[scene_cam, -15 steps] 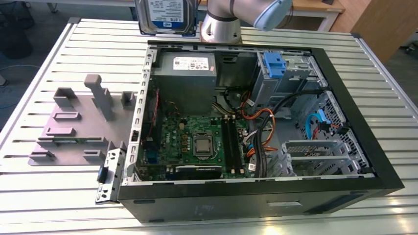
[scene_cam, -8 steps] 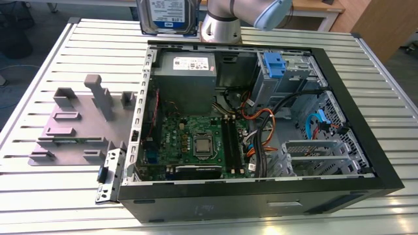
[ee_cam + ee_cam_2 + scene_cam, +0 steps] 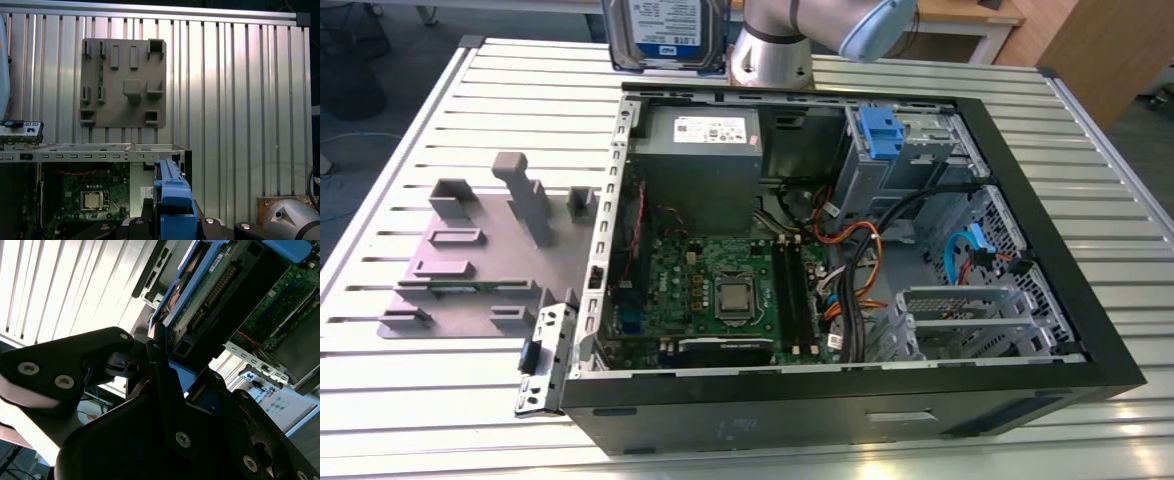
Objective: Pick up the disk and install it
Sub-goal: 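Pick up the disk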
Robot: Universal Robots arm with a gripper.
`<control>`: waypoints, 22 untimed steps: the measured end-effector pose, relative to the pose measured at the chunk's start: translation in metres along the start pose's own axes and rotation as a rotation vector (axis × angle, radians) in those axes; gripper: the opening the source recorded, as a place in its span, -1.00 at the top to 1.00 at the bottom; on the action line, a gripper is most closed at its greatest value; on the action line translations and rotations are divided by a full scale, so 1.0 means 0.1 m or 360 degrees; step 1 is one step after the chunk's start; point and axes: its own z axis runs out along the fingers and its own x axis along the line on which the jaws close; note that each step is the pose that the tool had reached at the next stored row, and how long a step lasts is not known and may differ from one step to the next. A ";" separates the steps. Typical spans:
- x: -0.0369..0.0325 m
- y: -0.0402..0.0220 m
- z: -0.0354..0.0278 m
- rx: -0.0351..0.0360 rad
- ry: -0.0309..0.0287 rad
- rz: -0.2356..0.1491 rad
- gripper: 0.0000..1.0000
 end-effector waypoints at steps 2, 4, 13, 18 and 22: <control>0.000 -0.007 0.000 0.0000 0.00001 0.0000 0.26; 0.000 -0.015 -0.001 0.0000 0.00001 0.0000 0.26; -0.001 -0.047 -0.002 0.0000 0.00001 0.0000 0.26; -0.001 -0.064 -0.002 0.0000 0.00001 0.0000 0.26; -0.001 -0.077 -0.003 0.0000 0.00000 0.0000 0.26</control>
